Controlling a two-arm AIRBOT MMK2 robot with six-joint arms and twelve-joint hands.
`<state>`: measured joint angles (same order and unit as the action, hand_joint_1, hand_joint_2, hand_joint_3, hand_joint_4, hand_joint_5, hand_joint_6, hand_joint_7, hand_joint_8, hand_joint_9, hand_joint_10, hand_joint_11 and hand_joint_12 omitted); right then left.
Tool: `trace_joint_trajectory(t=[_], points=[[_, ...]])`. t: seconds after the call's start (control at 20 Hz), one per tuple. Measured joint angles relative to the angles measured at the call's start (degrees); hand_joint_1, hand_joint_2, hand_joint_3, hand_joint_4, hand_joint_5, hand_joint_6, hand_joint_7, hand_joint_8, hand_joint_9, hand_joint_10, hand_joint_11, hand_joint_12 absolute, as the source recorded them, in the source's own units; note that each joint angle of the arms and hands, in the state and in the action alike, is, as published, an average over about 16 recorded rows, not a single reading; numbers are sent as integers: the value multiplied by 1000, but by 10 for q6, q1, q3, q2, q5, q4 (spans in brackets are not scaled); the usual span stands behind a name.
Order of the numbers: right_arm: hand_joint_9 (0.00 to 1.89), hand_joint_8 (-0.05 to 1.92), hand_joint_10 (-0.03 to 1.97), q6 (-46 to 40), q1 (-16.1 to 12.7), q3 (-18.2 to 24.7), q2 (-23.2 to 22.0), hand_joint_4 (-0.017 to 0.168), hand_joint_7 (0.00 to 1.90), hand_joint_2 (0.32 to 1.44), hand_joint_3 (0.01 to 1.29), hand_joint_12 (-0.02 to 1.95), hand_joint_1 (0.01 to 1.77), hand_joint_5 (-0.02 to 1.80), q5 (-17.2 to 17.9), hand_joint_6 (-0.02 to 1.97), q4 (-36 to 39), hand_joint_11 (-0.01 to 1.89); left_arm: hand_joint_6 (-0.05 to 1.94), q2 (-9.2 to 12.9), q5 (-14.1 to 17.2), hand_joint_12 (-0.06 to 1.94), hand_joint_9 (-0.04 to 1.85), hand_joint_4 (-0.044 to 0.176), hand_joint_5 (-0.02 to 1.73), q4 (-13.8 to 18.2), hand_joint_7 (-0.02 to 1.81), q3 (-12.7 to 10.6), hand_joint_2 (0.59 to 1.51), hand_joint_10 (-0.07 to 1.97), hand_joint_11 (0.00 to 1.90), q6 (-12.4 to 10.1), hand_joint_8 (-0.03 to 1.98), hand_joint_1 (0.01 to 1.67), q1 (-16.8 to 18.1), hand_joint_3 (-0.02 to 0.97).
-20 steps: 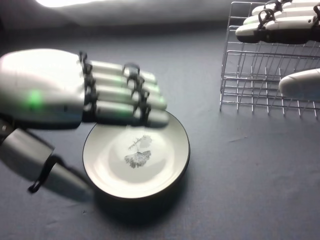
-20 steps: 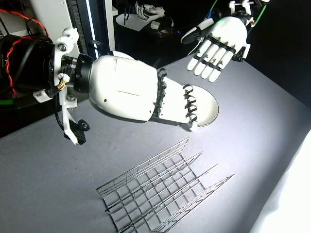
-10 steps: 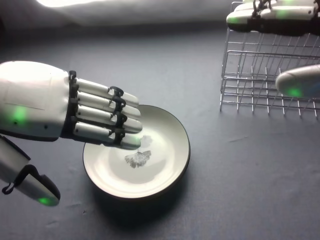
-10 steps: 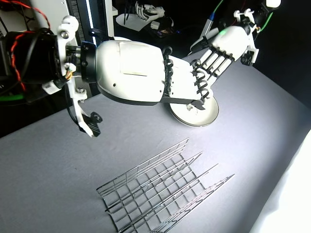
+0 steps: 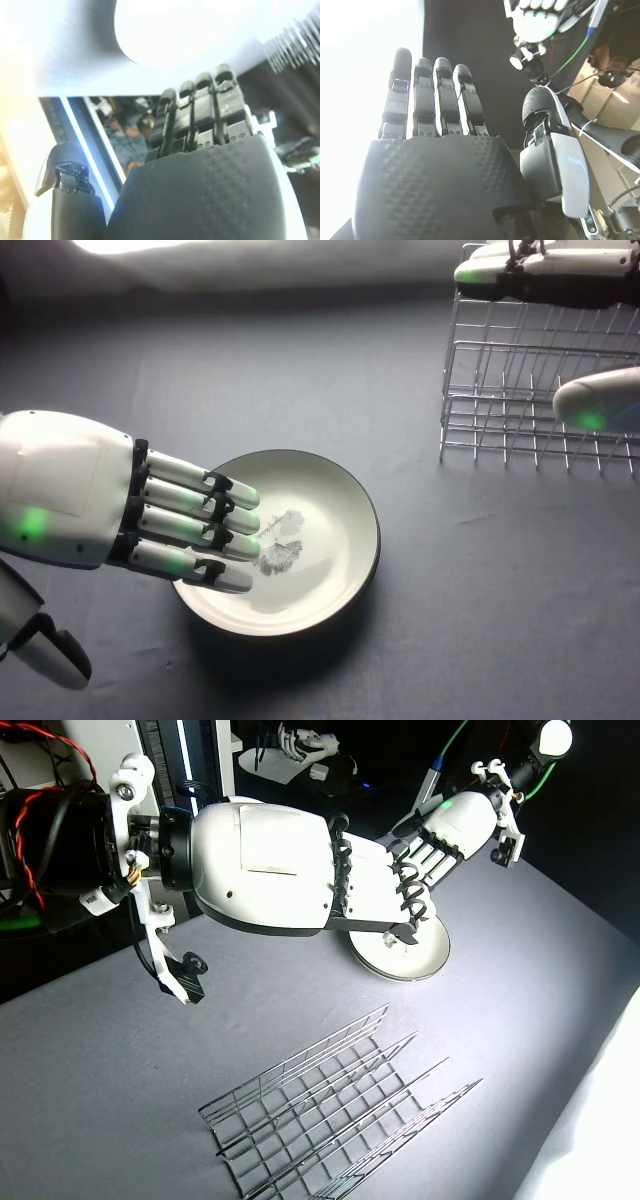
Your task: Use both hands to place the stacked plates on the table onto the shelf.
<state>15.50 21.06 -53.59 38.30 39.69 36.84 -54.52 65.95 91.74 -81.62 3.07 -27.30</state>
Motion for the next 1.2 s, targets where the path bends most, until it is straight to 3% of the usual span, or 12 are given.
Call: trace_joint_trajectory(t=[0.45, 1.2], points=[[164, 12, 16, 4, 0, 0, 0, -2, 186, 1301, 16, 655, 21, 174, -2, 22, 0, 21, 6, -27, -22, 14, 19, 4, 55, 4, 26, -35, 1099, 9, 21, 12, 18, 18, -40, 21], [152, 12, 16, 32, 0, 0, 1, -3, 171, 1291, 15, 591, 23, 157, -7, 21, -15, 21, 1, -48, -39, 14, 19, 0, 44, 25, 24, -75, 1092, 8, 18, 0, 18, 17, -49, 20]])
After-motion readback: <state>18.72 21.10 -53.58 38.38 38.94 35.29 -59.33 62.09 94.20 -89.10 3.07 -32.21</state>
